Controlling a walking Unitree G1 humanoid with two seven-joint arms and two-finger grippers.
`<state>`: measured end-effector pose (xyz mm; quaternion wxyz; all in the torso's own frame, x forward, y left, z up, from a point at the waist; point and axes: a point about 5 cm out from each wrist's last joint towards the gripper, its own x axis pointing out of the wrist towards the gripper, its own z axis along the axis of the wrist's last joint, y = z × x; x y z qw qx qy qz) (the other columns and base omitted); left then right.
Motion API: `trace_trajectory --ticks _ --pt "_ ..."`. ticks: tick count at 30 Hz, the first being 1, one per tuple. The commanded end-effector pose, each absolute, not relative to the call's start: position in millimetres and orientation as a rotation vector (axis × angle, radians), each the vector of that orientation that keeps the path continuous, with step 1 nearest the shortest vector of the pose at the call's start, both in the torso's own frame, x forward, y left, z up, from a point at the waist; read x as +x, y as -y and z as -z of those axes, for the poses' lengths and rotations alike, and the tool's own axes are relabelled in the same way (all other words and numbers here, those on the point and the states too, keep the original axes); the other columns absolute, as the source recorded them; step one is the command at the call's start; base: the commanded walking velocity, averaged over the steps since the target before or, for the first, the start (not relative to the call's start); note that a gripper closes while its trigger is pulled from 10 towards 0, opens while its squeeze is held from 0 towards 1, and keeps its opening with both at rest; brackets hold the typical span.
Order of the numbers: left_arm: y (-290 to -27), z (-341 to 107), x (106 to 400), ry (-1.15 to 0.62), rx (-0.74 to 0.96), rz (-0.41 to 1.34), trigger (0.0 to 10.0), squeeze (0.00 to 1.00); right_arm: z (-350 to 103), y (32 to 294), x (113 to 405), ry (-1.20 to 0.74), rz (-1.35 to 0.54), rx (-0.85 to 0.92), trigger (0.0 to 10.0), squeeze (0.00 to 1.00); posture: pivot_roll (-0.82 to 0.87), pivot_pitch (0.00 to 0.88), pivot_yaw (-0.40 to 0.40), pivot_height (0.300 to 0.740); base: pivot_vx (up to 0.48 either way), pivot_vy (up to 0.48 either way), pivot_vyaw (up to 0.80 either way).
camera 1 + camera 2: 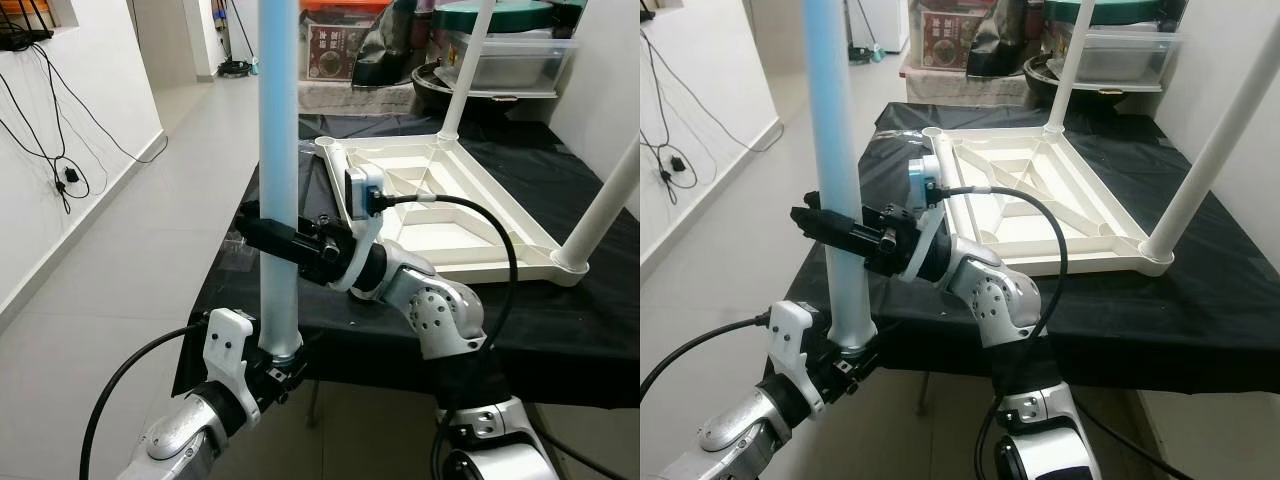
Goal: Building children table
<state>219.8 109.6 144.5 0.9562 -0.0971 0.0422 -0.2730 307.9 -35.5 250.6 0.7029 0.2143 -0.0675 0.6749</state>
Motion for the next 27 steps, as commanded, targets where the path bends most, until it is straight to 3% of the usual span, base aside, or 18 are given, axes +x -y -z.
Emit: trace_trajectory --ticks 1,5,6,14,27 --pt "-116 -141 222 -0.093 -0.172 0.498 10.0 0.0 -247 35 308 0.145 -1.494 0.437 10.0 1.0 0.09 0.013 -0.011 0.74 0.0 0.0 0.0" --pt "-127 -139 223 -0.096 -0.134 0.447 10.0 0.0 -243 38 309 0.131 -1.466 0.369 10.0 1.0 0.09 0.011 -0.011 0.74 0.0 0.0 0.0" --pt "-129 -138 223 -0.1 -0.121 0.433 10.0 0.0 -242 40 310 0.122 -1.453 0.351 10.0 0.0 0.09 0.01 -0.009 0.74 0.0 0.0 0.0" --pt "-139 -132 223 -0.118 -0.029 0.389 10.0 0.0 -237 43 316 0.098 -1.38 0.258 10.0 0.0 0.09 0.01 -0.009 0.74 0.0 0.0 0.0" --pt "-141 -122 226 -0.155 0.08 0.377 10.0 0.0 -242 37 318 0.11 -1.349 0.272 10.0 0.0 0.09 0.013 -0.011 0.74 0.0 0.0 0.0"
